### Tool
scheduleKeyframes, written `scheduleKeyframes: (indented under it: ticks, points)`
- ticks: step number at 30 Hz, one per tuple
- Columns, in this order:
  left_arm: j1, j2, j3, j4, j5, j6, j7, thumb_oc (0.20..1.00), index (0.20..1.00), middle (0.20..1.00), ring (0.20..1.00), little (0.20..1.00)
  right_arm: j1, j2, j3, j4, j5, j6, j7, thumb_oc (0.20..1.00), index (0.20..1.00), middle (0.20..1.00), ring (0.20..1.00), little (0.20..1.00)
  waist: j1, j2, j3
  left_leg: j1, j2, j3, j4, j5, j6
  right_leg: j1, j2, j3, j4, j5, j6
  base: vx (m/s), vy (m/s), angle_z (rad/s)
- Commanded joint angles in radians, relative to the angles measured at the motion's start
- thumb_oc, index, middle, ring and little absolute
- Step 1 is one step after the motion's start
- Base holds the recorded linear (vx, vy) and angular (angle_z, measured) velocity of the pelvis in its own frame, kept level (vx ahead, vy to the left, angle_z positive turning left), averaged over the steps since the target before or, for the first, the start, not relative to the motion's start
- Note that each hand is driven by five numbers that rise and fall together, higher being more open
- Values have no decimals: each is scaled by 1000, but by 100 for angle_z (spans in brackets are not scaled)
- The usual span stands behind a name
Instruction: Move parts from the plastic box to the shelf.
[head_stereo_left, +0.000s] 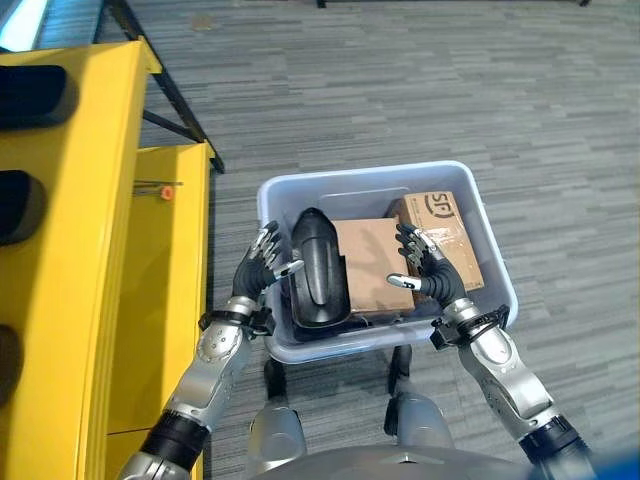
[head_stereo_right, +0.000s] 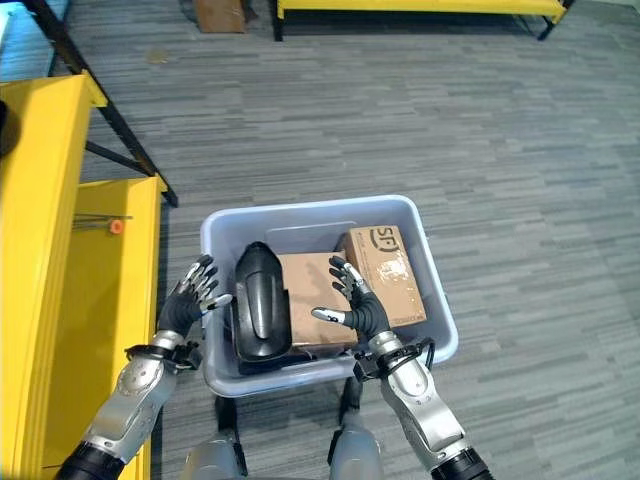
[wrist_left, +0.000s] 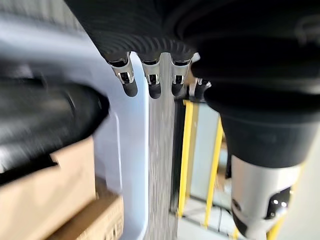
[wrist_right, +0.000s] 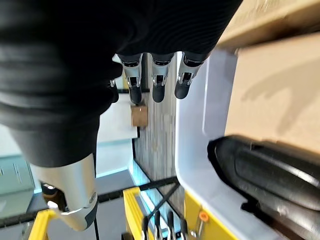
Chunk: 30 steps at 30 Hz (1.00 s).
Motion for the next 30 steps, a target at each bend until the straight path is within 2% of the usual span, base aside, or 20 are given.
scheduleKeyframes:
  ticks: [1, 6, 15, 20, 30]
  points:
    - [-61, -10, 0, -30, 33, -72, 54, 1000, 1000, 1000, 1000, 1000, -33, -25, -18, -126, 29, -72, -21, 1000, 1000, 1000, 1000, 1000, 5, -6, 18, -23, 55, -25, 62, -3, 9, 7, -53, 37, 17, -14, 58, -57, -63, -34]
    - [-127, -38, -8, 8, 39, -85, 104, 1000, 1000, 1000, 1000, 1000, -39, -26, -4, -132, 39, -80, -40, 1000, 1000, 1000, 1000, 1000, -14, -11, 54, -40, 68, -8, 51, 18, 0, -39, -36, 56, 25, -6, 58, -52, -46, -23]
    - [-203, -84, 6, 126, 67, -92, 203, 1000, 1000, 1000, 1000, 1000, -45, -23, 3, -135, 44, -95, -75, 1000, 1000, 1000, 1000, 1000, -35, -21, 80, -74, 83, 11, -5, 67, -20, -102, -9, 58, 5, 17, 59, -22, -38, -4]
    - [-205, -79, 63, 113, 98, -107, 273, 1000, 1000, 1000, 1000, 1000, -48, -19, -6, -139, 46, -113, -99, 1000, 1000, 1000, 1000, 1000, -31, -35, 96, -103, 90, 8, -22, 85, -27, -138, 7, 56, 5, 29, 61, -16, -36, -3]
    - [-246, -54, 142, 113, 187, -123, 389, 1000, 1000, 1000, 1000, 1000, -75, -8, -9, -138, 60, -142, -121, 1000, 1000, 1000, 1000, 1000, -34, -71, 125, -171, 99, 0, -7, 89, -32, -206, 27, 62, 5, 44, 57, -10, -18, -4]
